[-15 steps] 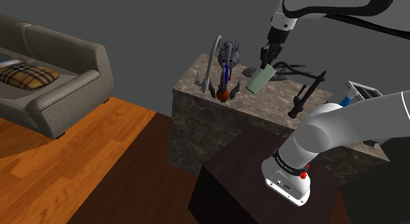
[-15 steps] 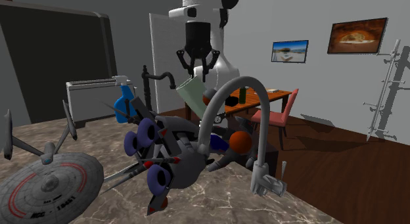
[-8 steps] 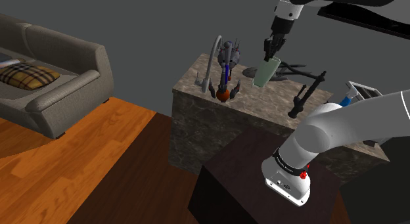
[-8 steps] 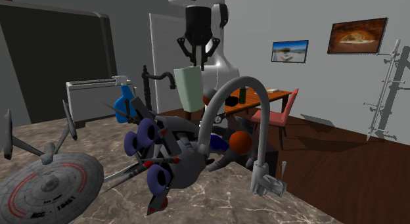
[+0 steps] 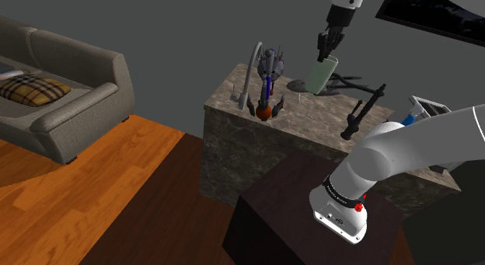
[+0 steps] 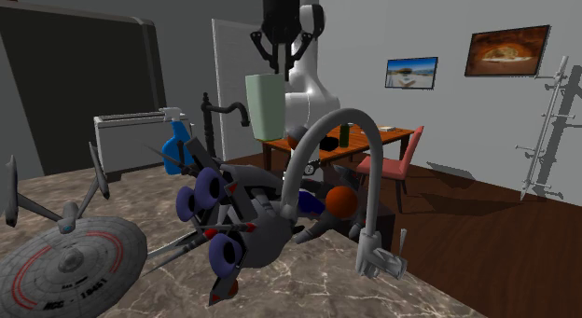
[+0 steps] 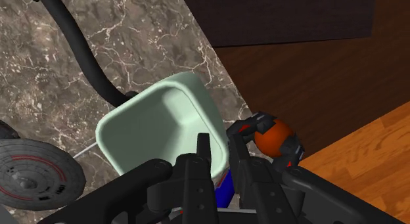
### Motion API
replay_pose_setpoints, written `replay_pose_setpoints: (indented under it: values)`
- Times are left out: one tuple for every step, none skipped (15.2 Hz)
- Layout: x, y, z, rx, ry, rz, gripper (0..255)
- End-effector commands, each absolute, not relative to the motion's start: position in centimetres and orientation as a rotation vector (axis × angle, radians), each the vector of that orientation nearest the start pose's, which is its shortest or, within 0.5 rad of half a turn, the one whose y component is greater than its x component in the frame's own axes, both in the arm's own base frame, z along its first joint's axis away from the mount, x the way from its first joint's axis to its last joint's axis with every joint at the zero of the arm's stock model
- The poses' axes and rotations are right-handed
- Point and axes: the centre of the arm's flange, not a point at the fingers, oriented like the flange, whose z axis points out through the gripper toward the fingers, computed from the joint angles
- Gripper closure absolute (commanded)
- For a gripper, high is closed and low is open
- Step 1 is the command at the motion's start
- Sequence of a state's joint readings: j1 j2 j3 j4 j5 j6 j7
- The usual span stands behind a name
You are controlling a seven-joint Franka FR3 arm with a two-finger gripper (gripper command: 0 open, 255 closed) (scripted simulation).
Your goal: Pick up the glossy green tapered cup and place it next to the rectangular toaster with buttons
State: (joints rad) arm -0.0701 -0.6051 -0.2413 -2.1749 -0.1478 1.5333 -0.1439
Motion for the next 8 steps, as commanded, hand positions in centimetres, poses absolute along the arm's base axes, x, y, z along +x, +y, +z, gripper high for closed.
replay_pose_setpoints:
  values:
    - [33.2, -14.8, 61.5, -3.136, 0.196, 0.08, 255]
    - [33.2, -14.8, 62.1, -3.136, 0.196, 0.08, 255]
    - [33.2, -14.8, 62.6, -3.136, 0.196, 0.08, 255]
    - [33.2, -14.8, 63.1, -3.136, 0.196, 0.08, 255]
    - [33.2, -14.8, 63.6, -3.136, 0.196, 0.08, 255]
    - [33.2, -14.8, 64.2, -3.136, 0.196, 0.08, 255]
    - [33.2, -14.8, 64.7, -3.136, 0.196, 0.08, 255]
    - [33.2, -14.8, 65.2, -3.136, 0.196, 0.08, 255]
